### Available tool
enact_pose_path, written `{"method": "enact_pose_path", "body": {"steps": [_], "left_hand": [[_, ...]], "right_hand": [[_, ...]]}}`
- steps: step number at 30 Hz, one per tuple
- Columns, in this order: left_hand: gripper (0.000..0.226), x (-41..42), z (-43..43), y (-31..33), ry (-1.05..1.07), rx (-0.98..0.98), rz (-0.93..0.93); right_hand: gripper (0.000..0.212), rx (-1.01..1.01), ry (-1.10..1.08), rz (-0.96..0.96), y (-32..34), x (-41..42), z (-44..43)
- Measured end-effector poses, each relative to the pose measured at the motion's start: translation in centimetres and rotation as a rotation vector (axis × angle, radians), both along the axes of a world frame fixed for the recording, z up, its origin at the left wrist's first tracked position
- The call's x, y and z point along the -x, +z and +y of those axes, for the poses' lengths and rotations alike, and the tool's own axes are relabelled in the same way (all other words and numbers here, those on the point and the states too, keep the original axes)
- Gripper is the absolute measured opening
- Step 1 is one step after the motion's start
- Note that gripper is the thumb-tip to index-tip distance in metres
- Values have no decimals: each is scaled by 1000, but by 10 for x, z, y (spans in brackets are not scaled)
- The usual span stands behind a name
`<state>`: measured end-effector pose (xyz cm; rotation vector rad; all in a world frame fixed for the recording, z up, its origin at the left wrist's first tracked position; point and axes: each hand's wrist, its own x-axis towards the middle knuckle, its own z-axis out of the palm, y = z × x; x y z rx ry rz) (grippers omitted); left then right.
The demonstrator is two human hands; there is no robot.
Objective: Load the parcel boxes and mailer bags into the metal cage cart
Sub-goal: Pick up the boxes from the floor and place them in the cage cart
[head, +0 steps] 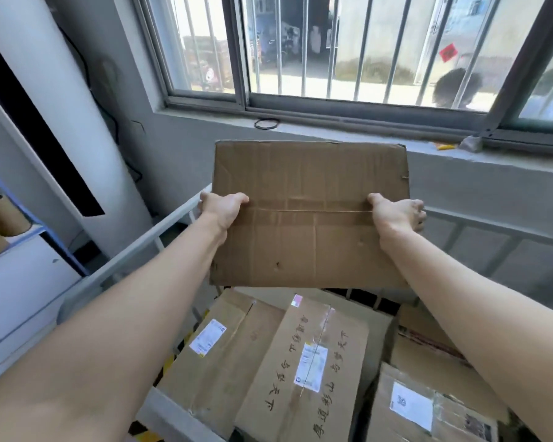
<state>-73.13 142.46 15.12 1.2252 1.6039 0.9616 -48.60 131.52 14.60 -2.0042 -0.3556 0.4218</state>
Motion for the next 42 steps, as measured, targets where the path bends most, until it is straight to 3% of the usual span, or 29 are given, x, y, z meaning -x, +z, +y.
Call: {"method": "enact_pose_path", "body": {"steps": [12, 18, 22, 42], "left_hand": [[74, 13, 181, -96, -107, 34, 117], [92, 23, 286, -164, -226, 93, 138], [87, 28, 339, -216, -265, 95, 199], [68, 28, 438, -418, -360, 353, 283]], "right_hand": [[83, 99, -39, 105, -100, 29, 139], [83, 139, -105, 138, -163, 49, 221], [85, 156, -127, 186, -212, 59, 264], [82, 341, -163, 284, -413, 79, 342]]}}
